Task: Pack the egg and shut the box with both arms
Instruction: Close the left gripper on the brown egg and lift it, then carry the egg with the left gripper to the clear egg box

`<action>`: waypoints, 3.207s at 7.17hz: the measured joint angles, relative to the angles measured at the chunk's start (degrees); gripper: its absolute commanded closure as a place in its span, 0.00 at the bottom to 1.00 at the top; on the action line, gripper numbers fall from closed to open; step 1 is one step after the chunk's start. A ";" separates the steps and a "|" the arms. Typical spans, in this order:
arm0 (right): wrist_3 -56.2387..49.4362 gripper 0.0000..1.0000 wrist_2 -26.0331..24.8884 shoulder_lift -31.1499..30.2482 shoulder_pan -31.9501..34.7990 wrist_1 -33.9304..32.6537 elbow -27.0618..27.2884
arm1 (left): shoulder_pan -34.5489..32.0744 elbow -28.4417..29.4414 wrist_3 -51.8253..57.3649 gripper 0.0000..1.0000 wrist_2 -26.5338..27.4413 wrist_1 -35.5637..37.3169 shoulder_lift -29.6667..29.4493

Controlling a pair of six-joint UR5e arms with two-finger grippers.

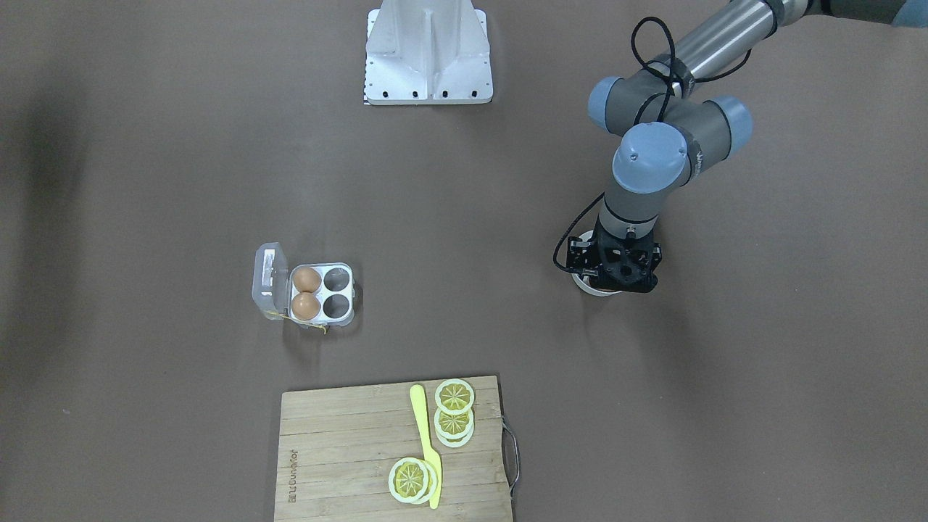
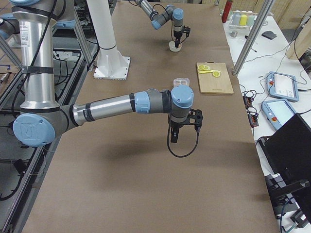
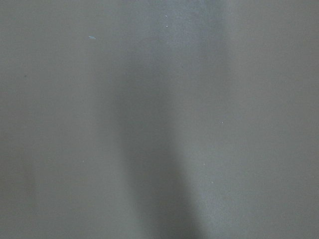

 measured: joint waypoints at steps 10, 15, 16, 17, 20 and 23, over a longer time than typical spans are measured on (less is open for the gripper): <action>0.00 0.00 0.09 -0.23 0.00 0.04 0.11 | -0.44 1.70 -0.19 0.27 0.00 -1.11 -0.53; -0.02 0.00 0.16 -0.23 0.00 0.03 0.24 | -0.52 1.73 -0.02 0.52 -0.11 -1.32 -0.51; -0.01 0.00 0.16 -0.23 0.00 0.04 0.26 | -0.52 1.68 -0.01 0.55 -0.14 -1.31 -0.46; 0.00 0.00 0.16 -0.23 0.00 0.03 0.25 | -0.54 1.55 0.02 0.58 -0.19 -1.31 -0.36; -0.02 0.00 0.08 -0.23 0.00 0.03 0.18 | -0.81 -0.61 0.05 0.63 -1.46 -1.08 0.69; -0.03 0.00 0.11 -0.25 0.00 0.03 0.17 | -1.31 -5.78 0.06 0.75 -3.12 -0.10 3.50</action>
